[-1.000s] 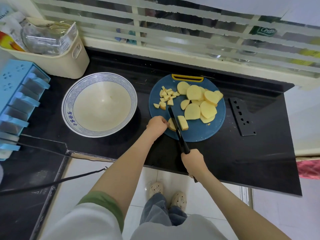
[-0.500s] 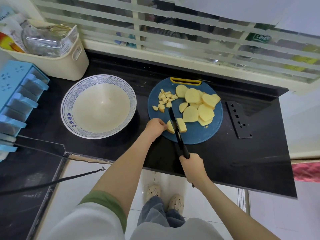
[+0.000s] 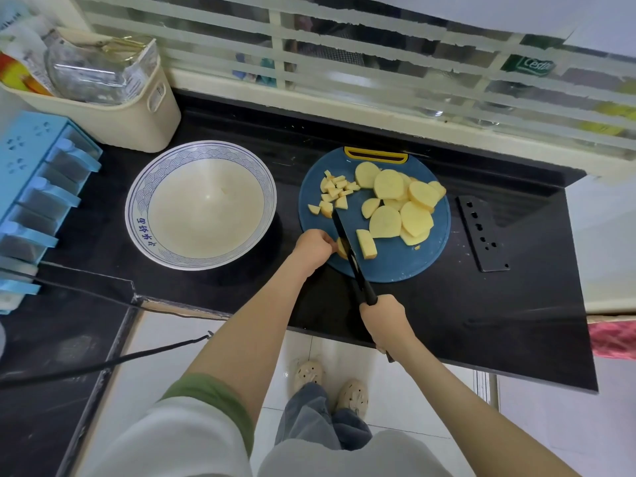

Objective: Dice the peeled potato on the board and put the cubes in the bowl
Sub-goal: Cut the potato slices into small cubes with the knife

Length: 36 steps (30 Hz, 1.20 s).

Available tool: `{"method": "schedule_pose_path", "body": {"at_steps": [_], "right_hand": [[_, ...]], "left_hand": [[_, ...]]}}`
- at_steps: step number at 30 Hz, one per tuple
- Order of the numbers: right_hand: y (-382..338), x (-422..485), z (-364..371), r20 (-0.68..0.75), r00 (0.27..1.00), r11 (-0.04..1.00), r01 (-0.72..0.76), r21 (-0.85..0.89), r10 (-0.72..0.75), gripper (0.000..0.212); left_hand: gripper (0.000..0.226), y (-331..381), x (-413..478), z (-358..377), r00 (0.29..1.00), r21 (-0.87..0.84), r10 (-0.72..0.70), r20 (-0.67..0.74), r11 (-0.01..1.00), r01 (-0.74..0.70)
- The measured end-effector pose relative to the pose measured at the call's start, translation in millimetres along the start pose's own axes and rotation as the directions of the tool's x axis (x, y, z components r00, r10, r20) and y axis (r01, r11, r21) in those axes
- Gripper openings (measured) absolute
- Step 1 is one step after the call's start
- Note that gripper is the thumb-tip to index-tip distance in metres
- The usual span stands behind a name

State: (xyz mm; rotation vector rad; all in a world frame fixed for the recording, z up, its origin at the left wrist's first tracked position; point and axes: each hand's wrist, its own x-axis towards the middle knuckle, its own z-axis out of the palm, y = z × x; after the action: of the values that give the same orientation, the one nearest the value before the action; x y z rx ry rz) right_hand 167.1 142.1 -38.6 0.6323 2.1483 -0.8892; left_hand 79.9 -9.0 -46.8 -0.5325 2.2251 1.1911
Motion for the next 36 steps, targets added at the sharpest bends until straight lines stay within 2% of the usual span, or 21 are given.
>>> {"method": "schedule_pose_path", "body": {"at_steps": [9, 14, 17, 22, 26, 28, 30, 33, 36], "right_hand": [[1, 10, 7, 0.007, 0.999, 0.999, -0.038, 0.018, 0.038, 0.015], [5, 5, 0, 0.097, 0.994, 0.975, -0.067, 0.212, 0.047, 0.014], [6, -2, -7, 0.067, 0.998, 0.949, -0.027, 0.313, 0.006, 0.016], [2, -9, -24, 0.046, 0.998, 0.950, 0.018, 0.311, -0.034, 0.014], [1, -15, -34, 0.128, 0.991, 0.910, -0.030, 0.415, -0.025, 0.018], [1, -17, -38, 0.176, 0.983, 0.897, -0.034, 0.441, -0.049, 0.024], [3, -18, -42, 0.243, 0.966, 0.873, -0.043, 0.486, -0.087, 0.030], [7, -15, -48, 0.369, 0.920, 0.798, -0.123, 0.590, -0.131, 0.039], [14, -9, -51, 0.467, 0.871, 0.753, -0.204, 0.626, -0.152, 0.042]], "left_hand": [[0.018, 0, 0, 0, 1.000, 0.068, 0.026, 0.007, 0.997, -0.026], [0.018, 2, 4, 5, 0.999, 0.076, -0.030, -0.012, 0.997, 0.030], [0.019, 4, 1, 7, 0.998, 0.062, -0.063, -0.029, 0.996, 0.065], [0.021, 4, -4, 12, 0.993, 0.001, -0.083, -0.084, 0.997, 0.083], [0.017, 0, -11, 11, 0.987, -0.032, -0.056, -0.149, 0.998, 0.051], [0.019, -2, -14, 9, 0.979, -0.087, -0.024, -0.203, 0.996, 0.006], [0.023, -1, -17, 7, 0.978, -0.229, -0.020, -0.206, 0.973, -0.028], [0.034, 5, -17, 6, 0.996, -0.497, -0.072, -0.052, 0.867, 0.037], [0.045, 12, -14, 11, 0.991, -0.639, -0.118, 0.065, 0.758, 0.132]]}}
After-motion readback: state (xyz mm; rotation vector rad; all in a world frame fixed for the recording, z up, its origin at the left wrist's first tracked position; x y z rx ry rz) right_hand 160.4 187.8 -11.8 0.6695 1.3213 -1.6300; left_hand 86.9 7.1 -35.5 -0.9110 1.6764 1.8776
